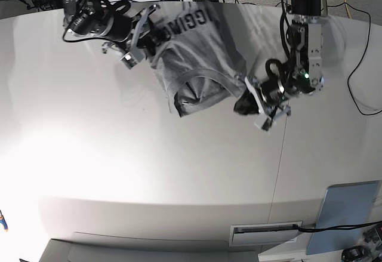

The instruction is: Fold the T-shirt properly

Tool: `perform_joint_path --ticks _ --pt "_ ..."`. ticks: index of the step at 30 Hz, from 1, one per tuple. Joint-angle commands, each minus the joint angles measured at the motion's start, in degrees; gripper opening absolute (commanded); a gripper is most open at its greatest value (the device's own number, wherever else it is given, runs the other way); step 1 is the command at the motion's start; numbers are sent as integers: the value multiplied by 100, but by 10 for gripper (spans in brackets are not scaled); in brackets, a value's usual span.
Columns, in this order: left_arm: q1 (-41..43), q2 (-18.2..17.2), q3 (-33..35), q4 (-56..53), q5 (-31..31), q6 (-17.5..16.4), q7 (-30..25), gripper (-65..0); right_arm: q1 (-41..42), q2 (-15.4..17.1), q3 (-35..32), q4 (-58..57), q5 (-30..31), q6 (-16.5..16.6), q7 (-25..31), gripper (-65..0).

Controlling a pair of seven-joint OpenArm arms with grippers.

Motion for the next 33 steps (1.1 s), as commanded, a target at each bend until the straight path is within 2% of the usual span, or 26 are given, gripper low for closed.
perform_joint_path --ticks 1,8,11,14,18,21,24,28,30,33 --pt "-83 -118 -13 170 -258 33 -24 -590 15 31 28 127 92 37 157 -477" --pt "535 -675 -28 1250 -1449 109 745 -590 321 31 798 446 -92 0 516 -476" --pt "1034 -763 -28 1759 -1725 107 894 -590 704 31 863 446 -273 -310 553 -474" --pt "1563 -737 -26 2120 -1744 101 879 -590 994 31 623 446 -90 -332 616 -474" --pt "2111 -739 -26 2214 -1744 90 761 -590 1099 31 -111 446 -129 -310 656 -474" --pt "2472 -739 -26 2214 -1742 87 544 -590 1217 28 -778 339 -769 -374 870 -474" --pt "2798 -739 -26 2214 -1735 85 155 -590 1471 28 -1290 -201 -1449 -739 1220 -474" --pt "3062 -739 -26 2212 -1250 90 -199 -590 2129 13 -1628 -1198 -2074 -1021 1860 -474" --pt "3121 -739 -26 2205 -1001 94 -271 -590 2503 -70 -1624 -1598 -2258 -1213 1832 -474" --pt "3132 -739 -26 2142 -822 188 -321 -590 3025 -114 -1604 -2173 -2354 -1279 1644 -474"
